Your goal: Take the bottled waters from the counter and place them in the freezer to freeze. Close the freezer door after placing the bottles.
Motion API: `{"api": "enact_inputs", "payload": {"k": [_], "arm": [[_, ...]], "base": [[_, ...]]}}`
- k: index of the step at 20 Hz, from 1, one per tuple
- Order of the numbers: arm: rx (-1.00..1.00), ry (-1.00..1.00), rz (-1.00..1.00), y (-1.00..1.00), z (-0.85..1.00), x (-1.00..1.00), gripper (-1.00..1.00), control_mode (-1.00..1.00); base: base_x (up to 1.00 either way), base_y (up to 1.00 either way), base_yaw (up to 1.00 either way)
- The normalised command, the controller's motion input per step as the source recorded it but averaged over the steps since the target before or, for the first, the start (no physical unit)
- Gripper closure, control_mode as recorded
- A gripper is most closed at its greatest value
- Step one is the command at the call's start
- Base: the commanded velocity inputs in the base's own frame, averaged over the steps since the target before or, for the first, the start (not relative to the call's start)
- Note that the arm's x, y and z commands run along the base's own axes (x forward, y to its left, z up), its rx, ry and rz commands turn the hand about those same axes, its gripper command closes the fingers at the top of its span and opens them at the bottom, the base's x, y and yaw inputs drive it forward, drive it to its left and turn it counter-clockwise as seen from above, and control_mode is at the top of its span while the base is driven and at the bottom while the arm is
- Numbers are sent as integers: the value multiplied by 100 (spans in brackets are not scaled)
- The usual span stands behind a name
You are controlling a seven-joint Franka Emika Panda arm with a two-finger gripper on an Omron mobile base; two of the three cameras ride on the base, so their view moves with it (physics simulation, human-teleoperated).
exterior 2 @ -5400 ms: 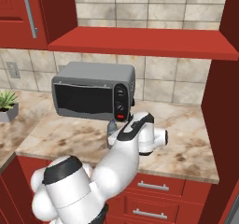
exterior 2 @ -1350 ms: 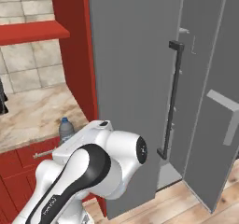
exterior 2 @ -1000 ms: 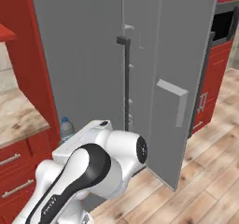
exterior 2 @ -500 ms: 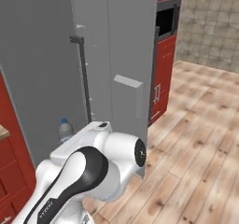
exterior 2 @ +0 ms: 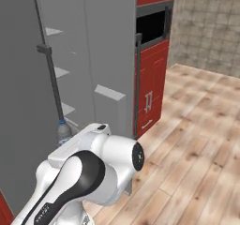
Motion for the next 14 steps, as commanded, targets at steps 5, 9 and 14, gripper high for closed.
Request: {"api": "enact_inputs", "payload": {"k": [5,9,14], "arm": [[0,0,0,0,0,0,100,100],[0,0,0,0,0,0,100,100],[0,0,0,0,0,0,100,100]], "base": [[8,-38,33],[0,-19,46],[1,-1,42]]}}
